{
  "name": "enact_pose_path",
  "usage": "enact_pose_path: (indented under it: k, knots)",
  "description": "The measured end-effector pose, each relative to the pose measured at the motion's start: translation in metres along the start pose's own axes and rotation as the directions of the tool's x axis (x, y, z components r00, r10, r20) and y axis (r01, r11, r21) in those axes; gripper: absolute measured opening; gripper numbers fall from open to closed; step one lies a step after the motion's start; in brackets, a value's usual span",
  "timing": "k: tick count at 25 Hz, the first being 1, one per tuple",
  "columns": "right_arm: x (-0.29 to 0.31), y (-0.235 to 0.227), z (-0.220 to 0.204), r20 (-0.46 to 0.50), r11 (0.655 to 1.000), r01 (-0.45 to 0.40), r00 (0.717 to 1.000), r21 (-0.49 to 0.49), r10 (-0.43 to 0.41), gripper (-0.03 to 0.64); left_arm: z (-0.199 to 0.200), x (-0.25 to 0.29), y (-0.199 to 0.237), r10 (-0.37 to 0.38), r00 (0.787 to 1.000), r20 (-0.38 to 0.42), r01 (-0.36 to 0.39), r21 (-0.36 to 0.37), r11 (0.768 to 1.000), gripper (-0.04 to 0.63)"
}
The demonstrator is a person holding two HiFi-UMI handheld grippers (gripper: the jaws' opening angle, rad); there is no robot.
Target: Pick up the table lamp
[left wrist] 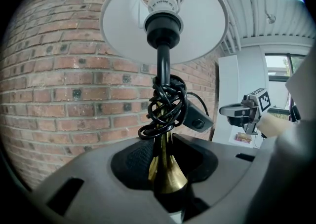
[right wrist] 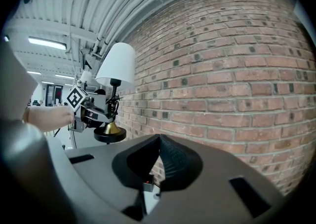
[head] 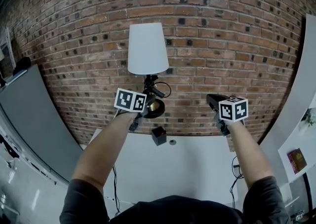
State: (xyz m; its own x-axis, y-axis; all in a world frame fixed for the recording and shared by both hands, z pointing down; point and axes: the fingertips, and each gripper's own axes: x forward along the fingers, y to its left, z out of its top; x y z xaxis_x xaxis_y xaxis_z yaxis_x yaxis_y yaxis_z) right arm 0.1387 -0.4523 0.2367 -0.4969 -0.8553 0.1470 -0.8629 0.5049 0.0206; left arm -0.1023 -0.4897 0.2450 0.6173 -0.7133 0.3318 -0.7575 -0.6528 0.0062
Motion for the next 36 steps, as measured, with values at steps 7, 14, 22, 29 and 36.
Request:
enact_pose_path:
  k: [7, 14, 22, 29, 36]
  knots:
    - [0.0009, 0.0024, 0.0009, 0.005, 1.0, -0.006, 1.0, 0.016, 0.005, -0.006, -0.0037, -0.0005, -0.0025, -0.008, 1.0, -0.006, 0.008, -0.005, 1.0, 0.117]
    - [-0.0023, 0.0012, -0.0001, 0.001, 1.0, 0.009, 1.0, 0.028, -0.009, -0.008, -0.0024, -0.0019, -0.004, -0.013, 1.0, 0.0, 0.013, -0.01, 1.0, 0.115]
    - [-0.0038, 0.0041, -0.002, -0.008, 1.0, 0.007, 1.0, 0.02, -0.006, -0.008, -0.0038, -0.0022, -0.0049, -0.014, 1.0, 0.006, 0.014, -0.014, 1.0, 0.114]
    - [-0.0045, 0.0072, -0.0029, -0.005, 1.0, -0.003, 1.0, 0.021, 0.003, -0.008, -0.0076, -0.0036, -0.0052, -0.009, 1.0, 0.007, 0.009, -0.023, 1.0, 0.112]
    - [-0.0059, 0.0086, 0.0005, -0.001, 1.0, -0.004, 1.0, 0.016, 0.004, -0.008, -0.0056, -0.0058, -0.0041, -0.007, 1.0, 0.011, 0.007, -0.03, 1.0, 0.111]
